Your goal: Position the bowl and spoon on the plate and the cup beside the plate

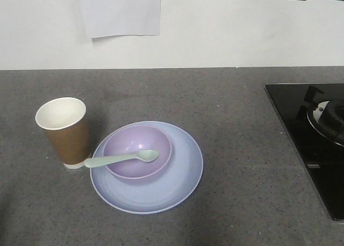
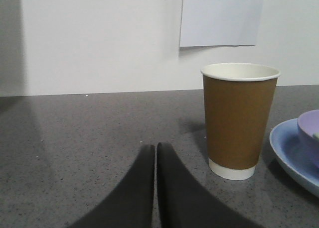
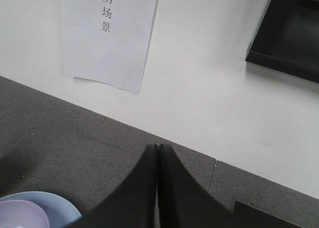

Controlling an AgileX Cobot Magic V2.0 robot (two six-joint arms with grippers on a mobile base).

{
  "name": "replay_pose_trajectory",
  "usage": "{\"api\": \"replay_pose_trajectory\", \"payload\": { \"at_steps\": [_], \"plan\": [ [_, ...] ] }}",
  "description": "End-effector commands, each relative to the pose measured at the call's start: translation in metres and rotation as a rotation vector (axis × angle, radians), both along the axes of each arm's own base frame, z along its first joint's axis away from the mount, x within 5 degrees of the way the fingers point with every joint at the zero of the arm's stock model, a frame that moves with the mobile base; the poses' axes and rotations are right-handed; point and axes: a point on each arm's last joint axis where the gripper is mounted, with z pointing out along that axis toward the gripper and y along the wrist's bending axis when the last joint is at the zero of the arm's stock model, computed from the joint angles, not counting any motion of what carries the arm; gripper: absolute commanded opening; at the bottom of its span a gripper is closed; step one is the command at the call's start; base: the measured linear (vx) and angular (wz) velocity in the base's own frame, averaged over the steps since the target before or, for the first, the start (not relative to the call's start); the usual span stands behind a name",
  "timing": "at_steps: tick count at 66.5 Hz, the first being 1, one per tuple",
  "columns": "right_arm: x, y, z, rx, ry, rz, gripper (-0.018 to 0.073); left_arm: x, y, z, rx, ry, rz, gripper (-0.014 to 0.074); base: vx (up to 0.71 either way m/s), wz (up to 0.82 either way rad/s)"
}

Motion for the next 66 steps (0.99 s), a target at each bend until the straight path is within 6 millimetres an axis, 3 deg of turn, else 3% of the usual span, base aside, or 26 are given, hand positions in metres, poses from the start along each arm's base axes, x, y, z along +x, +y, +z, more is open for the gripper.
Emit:
{"api": "replay_pose_trajectory", "payload": {
  "at_steps": [1, 56, 66],
  "plan": [
    [-0.006, -0.004, 0.017, 0.026, -0.108, 0.002, -0.0003, -0.002, -0.001, 0.013, -0.010, -0.098, -0.006, -0.0006, 0.00, 0.00],
    [-0.006, -0.005, 0.018, 0.020, -0.119, 0.000, -0.0003, -0.002, -0.001, 0.013, -0.010, -0.098, -0.006, -0.0006, 0.00, 0.00],
    [0.007, 0.007, 0.006, 0.063, -0.090, 0.039, -0.0003, -0.002, -0.001, 0.013, -0.010, -0.098, -0.006, -0.0006, 0.00, 0.00]
  ]
}}
